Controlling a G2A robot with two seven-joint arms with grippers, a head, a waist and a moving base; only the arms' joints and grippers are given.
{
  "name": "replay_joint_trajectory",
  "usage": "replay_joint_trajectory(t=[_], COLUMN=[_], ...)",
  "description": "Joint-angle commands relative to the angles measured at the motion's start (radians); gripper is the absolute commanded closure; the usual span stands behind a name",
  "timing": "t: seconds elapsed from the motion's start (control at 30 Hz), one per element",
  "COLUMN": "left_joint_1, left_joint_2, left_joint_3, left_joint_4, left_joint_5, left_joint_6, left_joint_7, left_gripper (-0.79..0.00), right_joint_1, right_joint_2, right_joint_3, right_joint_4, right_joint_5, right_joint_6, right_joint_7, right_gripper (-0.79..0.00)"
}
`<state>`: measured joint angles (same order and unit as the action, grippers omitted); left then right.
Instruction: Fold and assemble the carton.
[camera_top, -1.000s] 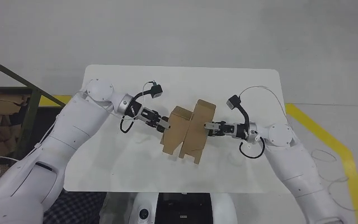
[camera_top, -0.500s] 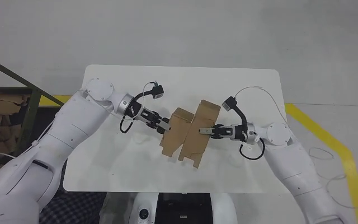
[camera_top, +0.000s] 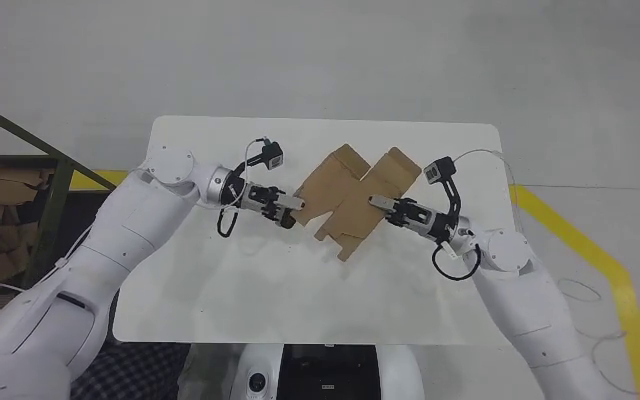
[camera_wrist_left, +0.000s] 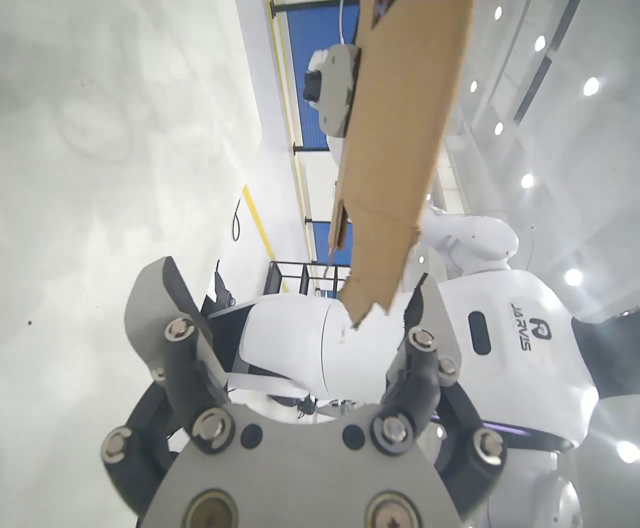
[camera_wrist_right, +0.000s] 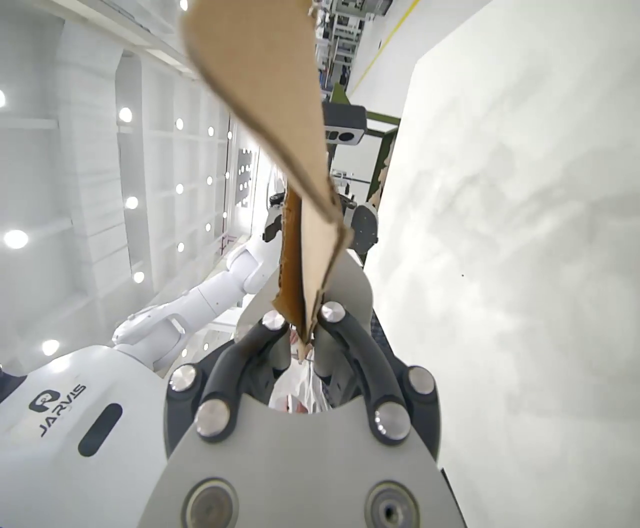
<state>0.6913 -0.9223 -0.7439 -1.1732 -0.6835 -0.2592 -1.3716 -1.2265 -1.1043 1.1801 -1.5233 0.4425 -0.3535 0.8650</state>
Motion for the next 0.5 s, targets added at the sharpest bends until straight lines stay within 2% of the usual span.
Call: replay_joint_trajectory(t=[0.0, 0.27, 0.47], left_joint_1=[0.025, 0.124, 0.174], left_joint_2=[0.003, 0.022, 0.036], left_joint_3=[-0.013, -0.081, -0.14], left_joint_4=[-0.023, -0.161, -0.21], left_joint_5=[0.015, 0.062, 0.061], left_joint_6=[0.009, 0.034, 0.049], left_joint_7=[0.082, 0.257, 0.286], left_gripper=[-0.785, -0.785, -0.785], right_joint_1=[-0.029, -0.096, -0.115], right_joint_2=[0.001, -0.002, -0.007], right_joint_3=[0.006, -0.002, -0.009], right_joint_4=[-0.041, -0.144, -0.16], right_joint_5=[-0.014, -0.105, -0.138], right_joint_6=[0.019, 0.081, 0.085], right_joint_7=[-0.054, -0.196, -0.279], right_gripper=[0.0, 0.0, 0.0])
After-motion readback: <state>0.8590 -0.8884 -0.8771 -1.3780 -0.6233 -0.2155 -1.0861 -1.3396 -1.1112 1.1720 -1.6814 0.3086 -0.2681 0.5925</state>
